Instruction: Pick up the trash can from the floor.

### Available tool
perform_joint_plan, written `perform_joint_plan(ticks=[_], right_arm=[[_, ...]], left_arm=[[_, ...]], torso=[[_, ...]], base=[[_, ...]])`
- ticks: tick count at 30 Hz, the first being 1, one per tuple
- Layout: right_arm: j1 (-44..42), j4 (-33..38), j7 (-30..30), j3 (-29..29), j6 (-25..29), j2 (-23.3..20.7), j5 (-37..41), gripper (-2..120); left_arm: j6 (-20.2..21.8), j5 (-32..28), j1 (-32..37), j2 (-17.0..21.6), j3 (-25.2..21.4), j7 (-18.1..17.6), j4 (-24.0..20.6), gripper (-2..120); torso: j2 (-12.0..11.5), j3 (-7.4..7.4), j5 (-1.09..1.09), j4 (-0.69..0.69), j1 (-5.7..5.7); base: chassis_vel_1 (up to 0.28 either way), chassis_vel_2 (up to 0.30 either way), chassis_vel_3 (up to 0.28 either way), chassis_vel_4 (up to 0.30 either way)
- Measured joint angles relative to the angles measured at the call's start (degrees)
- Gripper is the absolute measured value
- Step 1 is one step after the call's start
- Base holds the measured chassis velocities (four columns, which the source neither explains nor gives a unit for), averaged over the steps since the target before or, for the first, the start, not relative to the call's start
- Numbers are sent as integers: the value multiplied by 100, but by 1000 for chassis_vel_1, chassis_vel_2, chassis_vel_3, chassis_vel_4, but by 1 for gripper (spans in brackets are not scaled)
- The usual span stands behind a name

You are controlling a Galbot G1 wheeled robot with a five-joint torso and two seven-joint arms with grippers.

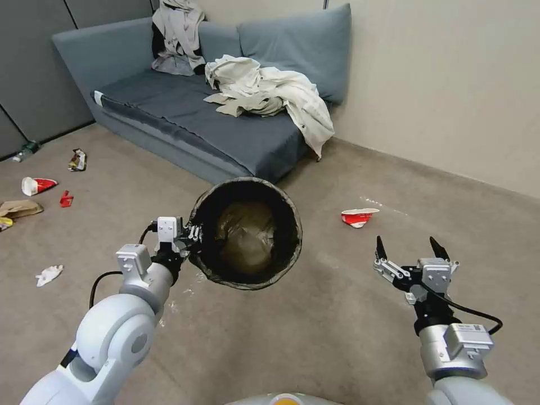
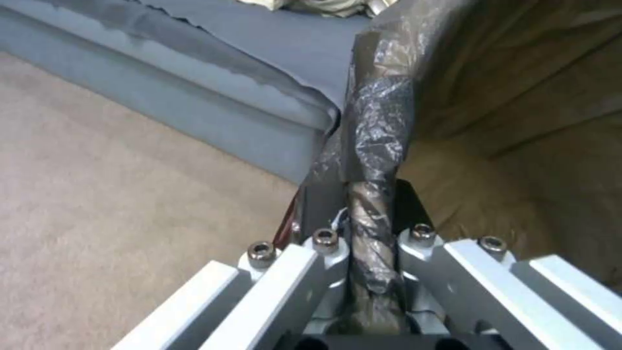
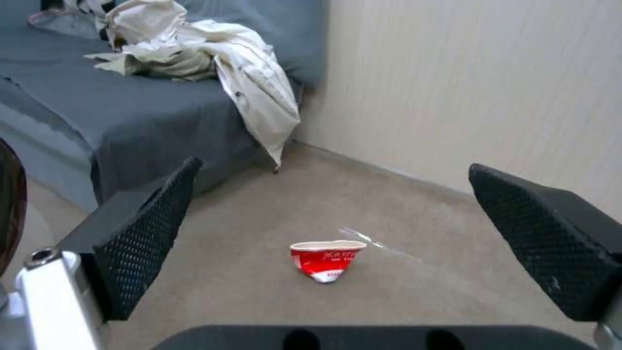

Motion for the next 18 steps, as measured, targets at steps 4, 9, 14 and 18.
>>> perform_joint_plan(ticks=[4,9,14,18], right_arm=[[-2,4,3,1,2,21,-9,100],[4,4,9,6,7,51,-18,100],[12,-3,10,4,9,69,-22,100],[18,-17,10,8,9,64,-22,100]], left_arm=[[2,40,75,-62,-11,-24,-22,1],[7,33,126,-104,-37,-61,-34,1],[16,11,123,-152,-36,-65,-38,1],[34,-4,93,-186,-19,-74,-19,1]], torso=[[0,0,0,0,0],[0,0,0,0,0],[0,0,0,0,0],[0,1,0,0,0]], base=[[0,0,0,0],[0,0,0,0],[0,0,0,0],[0,0,0,0]])
